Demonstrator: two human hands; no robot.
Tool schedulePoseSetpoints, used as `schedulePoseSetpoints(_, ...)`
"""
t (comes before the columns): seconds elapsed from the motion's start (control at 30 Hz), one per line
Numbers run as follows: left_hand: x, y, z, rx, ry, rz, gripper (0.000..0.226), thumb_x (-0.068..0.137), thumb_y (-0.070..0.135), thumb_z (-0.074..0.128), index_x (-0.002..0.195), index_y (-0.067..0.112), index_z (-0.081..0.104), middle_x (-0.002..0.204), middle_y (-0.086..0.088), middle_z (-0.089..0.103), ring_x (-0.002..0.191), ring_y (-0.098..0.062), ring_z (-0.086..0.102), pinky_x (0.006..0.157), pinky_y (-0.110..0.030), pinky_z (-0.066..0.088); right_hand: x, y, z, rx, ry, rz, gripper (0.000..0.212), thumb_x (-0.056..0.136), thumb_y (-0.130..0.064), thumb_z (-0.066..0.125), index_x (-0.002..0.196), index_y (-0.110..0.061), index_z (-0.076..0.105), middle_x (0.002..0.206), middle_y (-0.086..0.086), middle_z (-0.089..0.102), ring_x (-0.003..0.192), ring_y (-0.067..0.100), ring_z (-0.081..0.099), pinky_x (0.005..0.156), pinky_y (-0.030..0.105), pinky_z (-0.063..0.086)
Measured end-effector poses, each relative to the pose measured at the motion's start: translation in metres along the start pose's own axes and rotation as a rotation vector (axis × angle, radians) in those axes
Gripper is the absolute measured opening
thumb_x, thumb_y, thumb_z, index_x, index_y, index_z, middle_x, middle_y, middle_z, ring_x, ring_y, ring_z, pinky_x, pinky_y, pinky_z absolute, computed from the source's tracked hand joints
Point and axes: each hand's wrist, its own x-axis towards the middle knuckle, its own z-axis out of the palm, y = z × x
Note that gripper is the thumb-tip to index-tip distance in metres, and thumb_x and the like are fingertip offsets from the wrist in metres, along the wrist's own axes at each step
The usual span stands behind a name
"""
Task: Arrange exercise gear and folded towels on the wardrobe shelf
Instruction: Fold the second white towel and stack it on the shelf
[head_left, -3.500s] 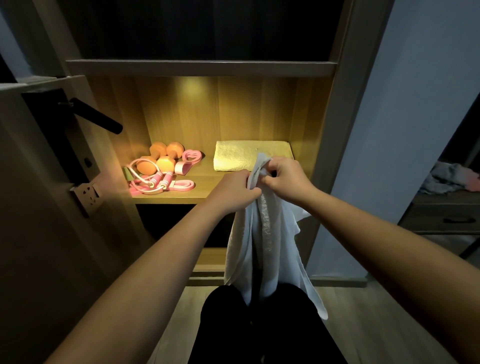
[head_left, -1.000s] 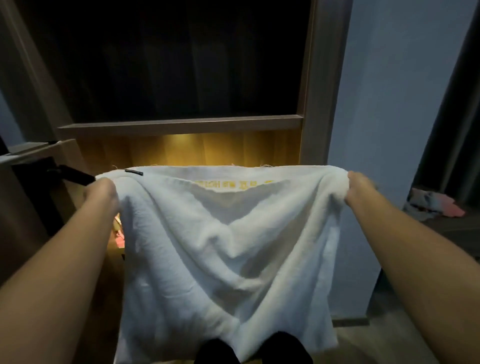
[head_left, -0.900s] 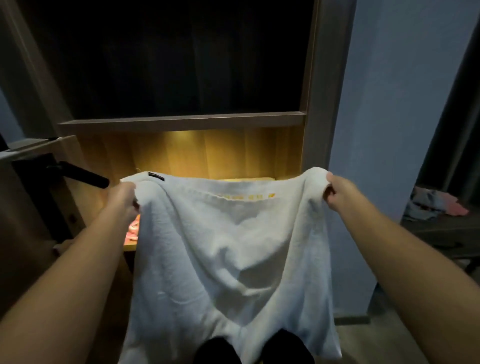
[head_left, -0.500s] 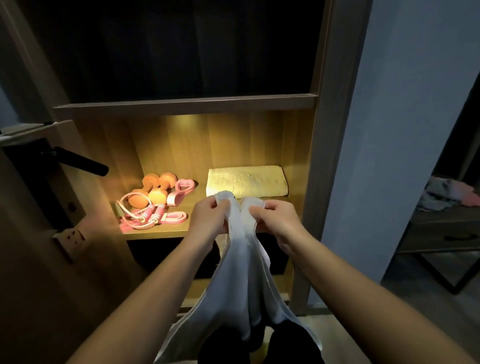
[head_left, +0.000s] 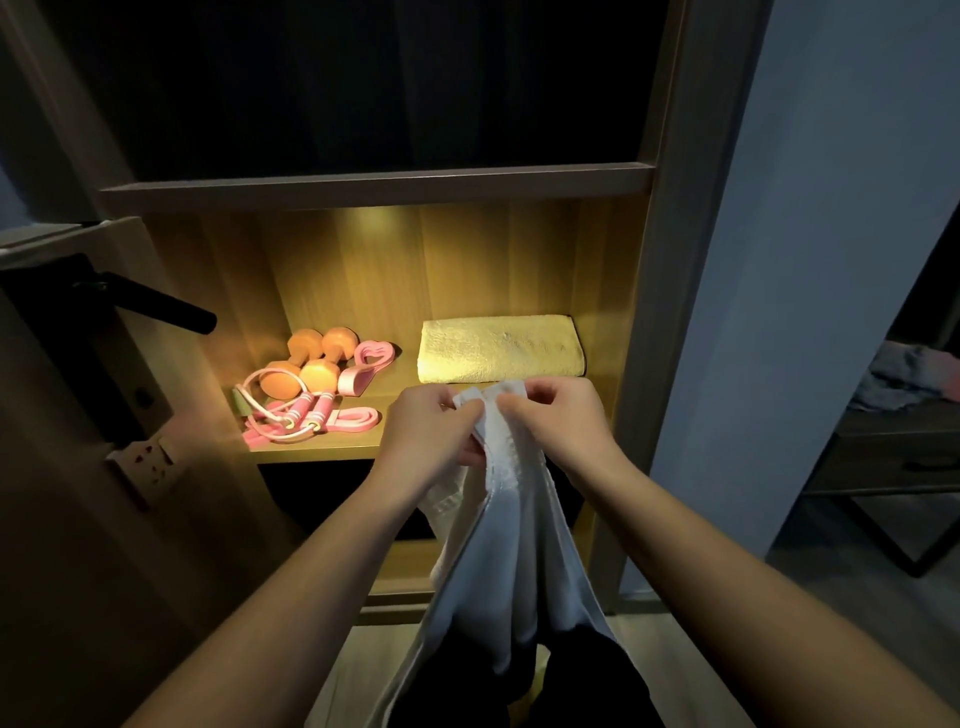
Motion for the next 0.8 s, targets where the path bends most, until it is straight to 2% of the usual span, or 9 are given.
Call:
schedulePoseSetpoints(0.07, -0.001, 0.001, 0.0, 0.027, -0.01, 0.015, 0.017, 0.089, 0.016, 0.063, 0.072, 0.011, 0.067, 0.061, -0.001, 0.07, 0.053, -0.018, 0.07, 0.052, -0.032, 0.059, 0.002, -0.004, -0.001, -0.008, 0.025, -0.034, 0.012, 0.088, -0.02, 0.067, 0.089, -0.012, 0.076, 0.082, 0.001, 0.072, 0.084, 0.018, 0.068, 0.074, 0.035, 0.057)
schedulePoseSetpoints(0.17, -0.001, 0.0, 0.001, 0.069, 0.018, 0.02, 0.016, 0.088, 0.019, 0.065, 0.073, 0.013, 0.067, 0.067, -0.005, 0.07, 0.054, -0.015, 0.07, 0.052, -0.029, 0.059, 0.001, -0.009, 0.002, -0.094, -0.004, -0.103, 0.013, 0.088, -0.02, 0.067, 0.091, -0.012, 0.076, 0.082, 0.002, 0.072, 0.083, 0.018, 0.068, 0.078, 0.043, 0.058)
schedulePoseSetpoints(0.23, 0.0, -0.002, 0.001, 0.062, 0.04, 0.016, 0.016, 0.088, 0.019, 0.065, 0.073, 0.013, 0.066, 0.07, -0.006, 0.069, 0.053, -0.013, 0.069, 0.051, -0.027, 0.058, -0.001, -0.01, 0.004, -0.123, -0.012, -0.11, 0.012, 0.088, -0.021, 0.067, 0.091, -0.013, 0.076, 0.082, 0.0, 0.072, 0.082, 0.016, 0.067, 0.079, 0.044, 0.057)
schedulePoseSetpoints(0.37, 0.0, -0.004, -0.002, 0.028, 0.064, 0.014, 0.018, 0.088, 0.018, 0.065, 0.072, 0.009, 0.066, 0.063, -0.004, 0.068, 0.052, -0.014, 0.069, 0.05, -0.032, 0.059, -0.003, -0.006, 0.002, -0.143, 0.003, -0.098, 0.012, 0.088, -0.022, 0.068, 0.088, -0.013, 0.077, 0.08, 0.0, 0.072, 0.082, 0.018, 0.067, 0.078, 0.045, 0.057)
schedulePoseSetpoints(0.47, -0.001, -0.004, -0.002, 0.019, 0.066, 0.022, 0.02, 0.087, 0.018, 0.064, 0.067, 0.011, 0.064, 0.056, 0.0, 0.067, 0.05, -0.015, 0.068, 0.046, -0.027, 0.055, -0.004, -0.006, 0.003, -0.143, 0.006, -0.099, 0.014, 0.088, -0.022, 0.068, 0.089, -0.011, 0.076, 0.081, 0.003, 0.072, 0.083, 0.02, 0.067, 0.079, 0.045, 0.057)
schedulePoseSetpoints(0.6, -0.003, -0.002, -0.001, 0.037, 0.037, 0.032, 0.018, 0.086, 0.017, 0.065, 0.07, 0.008, 0.064, 0.066, -0.008, 0.069, 0.052, -0.017, 0.069, 0.059, -0.039, 0.061, -0.006, -0.007, 0.007, -0.178, -0.026, -0.121, 0.016, 0.089, -0.023, 0.068, 0.089, -0.009, 0.076, 0.081, 0.003, 0.072, 0.08, 0.019, 0.066, 0.071, 0.035, 0.053)
schedulePoseSetpoints(0.7, -0.005, -0.003, -0.007, 0.022, -0.103, 0.024, 0.013, 0.089, 0.017, 0.063, 0.079, 0.011, 0.068, 0.075, -0.009, 0.072, 0.063, -0.02, 0.072, 0.07, -0.04, 0.061, -0.007, -0.006, 0.002, -0.2, -0.088, -0.097, 0.015, 0.09, -0.023, 0.067, 0.092, -0.013, 0.077, 0.079, -0.002, 0.071, 0.078, 0.013, 0.064, 0.071, 0.03, 0.052)
schedulePoseSetpoints(0.8, -0.01, -0.003, -0.018, -0.022, -0.367, 0.054, 0.017, 0.094, 0.007, 0.057, 0.089, 0.012, 0.072, 0.085, -0.007, 0.075, 0.077, -0.019, 0.074, 0.069, -0.029, 0.06, -0.008, -0.006, -0.006, -0.232, -0.167, -0.098, 0.013, 0.092, -0.02, 0.064, 0.097, -0.017, 0.075, 0.085, -0.005, 0.071, 0.084, 0.011, 0.066, 0.077, 0.03, 0.057)
